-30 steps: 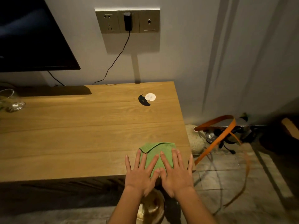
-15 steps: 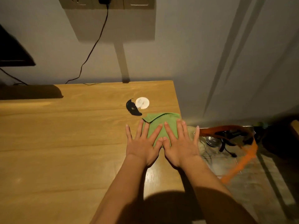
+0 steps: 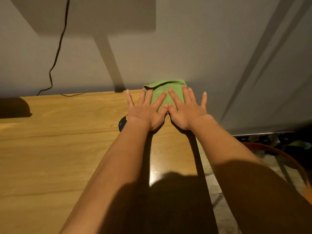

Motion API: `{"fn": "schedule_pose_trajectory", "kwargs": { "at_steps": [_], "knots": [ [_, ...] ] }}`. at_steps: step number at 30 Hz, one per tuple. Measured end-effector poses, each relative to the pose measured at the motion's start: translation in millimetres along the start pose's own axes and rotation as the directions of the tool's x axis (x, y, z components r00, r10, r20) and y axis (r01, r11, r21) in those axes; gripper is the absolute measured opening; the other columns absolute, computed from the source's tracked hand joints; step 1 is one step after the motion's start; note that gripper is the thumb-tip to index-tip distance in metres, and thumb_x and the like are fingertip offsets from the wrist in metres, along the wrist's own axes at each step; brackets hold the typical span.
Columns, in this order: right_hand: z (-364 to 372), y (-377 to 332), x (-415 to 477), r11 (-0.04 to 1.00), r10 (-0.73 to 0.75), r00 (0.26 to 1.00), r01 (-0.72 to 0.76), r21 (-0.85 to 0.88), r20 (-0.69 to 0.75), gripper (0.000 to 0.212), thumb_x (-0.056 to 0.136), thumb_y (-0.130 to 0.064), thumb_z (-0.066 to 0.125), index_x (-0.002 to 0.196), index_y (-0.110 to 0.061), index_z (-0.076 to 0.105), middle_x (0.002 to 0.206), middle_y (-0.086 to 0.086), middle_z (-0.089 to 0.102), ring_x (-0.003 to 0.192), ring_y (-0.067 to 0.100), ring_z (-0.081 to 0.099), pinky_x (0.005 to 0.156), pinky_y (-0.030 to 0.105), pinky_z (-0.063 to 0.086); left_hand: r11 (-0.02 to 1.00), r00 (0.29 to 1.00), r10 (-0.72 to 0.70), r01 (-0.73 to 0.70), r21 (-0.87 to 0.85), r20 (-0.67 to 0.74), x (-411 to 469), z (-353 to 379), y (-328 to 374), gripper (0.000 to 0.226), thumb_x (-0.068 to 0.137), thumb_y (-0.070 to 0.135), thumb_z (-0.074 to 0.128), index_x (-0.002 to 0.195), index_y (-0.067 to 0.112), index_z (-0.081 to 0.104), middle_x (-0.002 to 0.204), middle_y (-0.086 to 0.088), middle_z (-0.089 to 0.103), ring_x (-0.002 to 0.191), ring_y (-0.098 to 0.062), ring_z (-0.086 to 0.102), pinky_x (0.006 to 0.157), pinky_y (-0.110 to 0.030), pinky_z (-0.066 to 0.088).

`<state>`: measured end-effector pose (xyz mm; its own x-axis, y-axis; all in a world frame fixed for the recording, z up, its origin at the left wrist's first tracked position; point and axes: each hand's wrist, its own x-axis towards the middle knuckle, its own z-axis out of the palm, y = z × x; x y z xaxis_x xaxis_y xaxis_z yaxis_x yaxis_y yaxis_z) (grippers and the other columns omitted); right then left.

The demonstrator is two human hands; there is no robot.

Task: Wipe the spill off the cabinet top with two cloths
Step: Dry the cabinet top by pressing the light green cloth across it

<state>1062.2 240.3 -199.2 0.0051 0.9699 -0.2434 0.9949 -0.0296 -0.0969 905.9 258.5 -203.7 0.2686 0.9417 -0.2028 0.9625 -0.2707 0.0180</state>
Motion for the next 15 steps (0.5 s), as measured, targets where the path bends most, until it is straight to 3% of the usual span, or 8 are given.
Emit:
{"fn": "schedule_pose_trajectory", "kwargs": {
  "at_steps": [8, 15],
  "knots": [
    [10.3, 0.3, -45.4, 0.999, -0.008, 1.0, 0.009, 0.045, -0.015, 0.059, 0.099, -0.055, 0.005, 0.156, -0.042, -0.007, 0.166, 0.009, -0.017, 0.151, 0.024, -0.021, 0.111, 0.062, -0.024, 0.982, 0.997, 0.058, -0.049, 0.182, -0.045, -38.0, 1.3, 7.3, 0.064, 0.088, 0.067, -0.014, 0.15, 0.048, -0.014, 0.166, -0.006, 0.001, 0.152, -0.026, -0.009, 0.101, -0.069, -0.029],
    [33.7, -2.9, -164.3, 0.998, -0.006, 1.0, 0.008, 0.066, -0.025, 0.058, 0.1, -0.054, 0.007, 0.156, -0.042, -0.007, 0.166, 0.009, -0.016, 0.151, 0.024, -0.02, 0.114, 0.061, -0.02, 0.993, 0.998, 0.048, -0.044, 0.113, -0.033, -152.9, 23.0, 34.9, 0.061, 0.09, 0.066, -0.012, 0.149, 0.049, -0.016, 0.166, -0.007, 0.0, 0.151, -0.025, -0.014, 0.104, -0.069, -0.023]
  ]
}}
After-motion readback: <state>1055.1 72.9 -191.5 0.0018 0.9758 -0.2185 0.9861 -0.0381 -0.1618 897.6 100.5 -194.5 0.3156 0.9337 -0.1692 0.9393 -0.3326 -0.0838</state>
